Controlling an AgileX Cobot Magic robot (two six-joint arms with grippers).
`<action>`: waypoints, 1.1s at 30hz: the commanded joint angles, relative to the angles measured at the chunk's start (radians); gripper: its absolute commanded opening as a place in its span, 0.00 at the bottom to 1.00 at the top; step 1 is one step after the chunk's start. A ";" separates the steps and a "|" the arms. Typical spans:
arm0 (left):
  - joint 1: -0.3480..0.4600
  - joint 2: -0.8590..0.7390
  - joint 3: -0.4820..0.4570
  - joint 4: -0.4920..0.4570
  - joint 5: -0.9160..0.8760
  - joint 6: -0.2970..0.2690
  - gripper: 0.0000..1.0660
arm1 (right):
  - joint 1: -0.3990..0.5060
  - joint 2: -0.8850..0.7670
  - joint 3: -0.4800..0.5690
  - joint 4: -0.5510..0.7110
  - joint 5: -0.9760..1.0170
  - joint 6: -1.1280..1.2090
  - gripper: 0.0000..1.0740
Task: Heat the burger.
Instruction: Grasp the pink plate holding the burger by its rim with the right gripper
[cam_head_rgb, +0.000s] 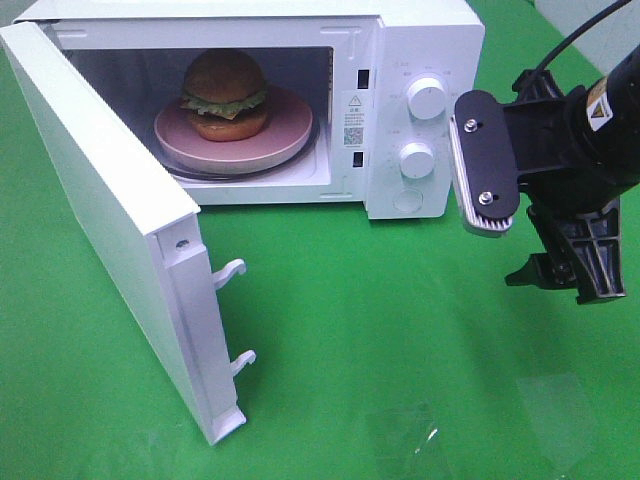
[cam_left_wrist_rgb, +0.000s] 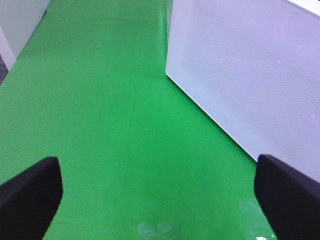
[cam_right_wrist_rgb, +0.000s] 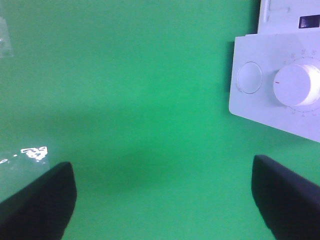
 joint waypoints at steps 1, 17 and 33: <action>0.004 -0.016 0.001 -0.006 -0.014 0.000 0.92 | 0.030 0.013 -0.011 -0.043 -0.005 0.038 0.85; 0.004 -0.016 0.001 -0.006 -0.014 0.000 0.92 | 0.173 0.212 -0.213 -0.182 -0.019 0.150 0.84; 0.004 -0.016 0.001 -0.006 -0.014 0.000 0.92 | 0.195 0.357 -0.359 -0.173 -0.129 0.165 0.83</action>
